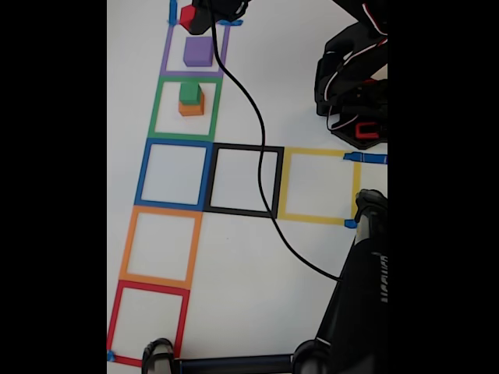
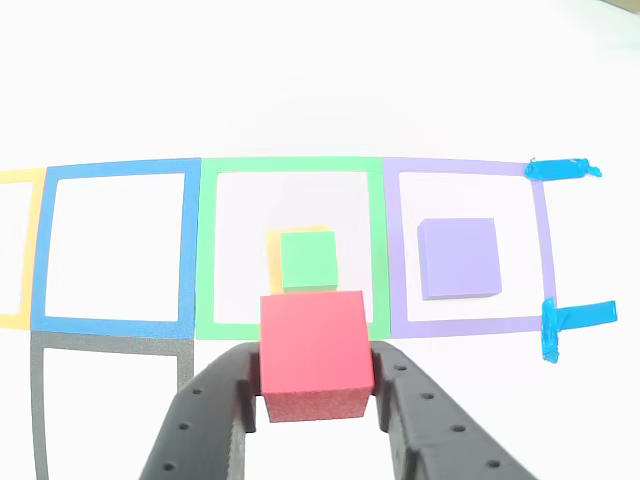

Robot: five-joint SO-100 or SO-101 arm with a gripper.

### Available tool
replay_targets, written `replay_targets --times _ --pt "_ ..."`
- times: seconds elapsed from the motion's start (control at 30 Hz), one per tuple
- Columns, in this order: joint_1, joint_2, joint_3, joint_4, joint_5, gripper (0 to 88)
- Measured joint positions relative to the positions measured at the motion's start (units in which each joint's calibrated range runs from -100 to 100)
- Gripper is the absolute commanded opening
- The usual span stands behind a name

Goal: Tower of hanoi

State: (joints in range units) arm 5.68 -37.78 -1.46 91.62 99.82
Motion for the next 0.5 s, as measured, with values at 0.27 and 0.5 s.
replay_targets --times 0.27,0.5 --pt "-0.47 -6.92 30.46 -24.35 -0.18 2.6" --pt "-0.59 -7.51 57.72 -53.93 -0.18 2.6"
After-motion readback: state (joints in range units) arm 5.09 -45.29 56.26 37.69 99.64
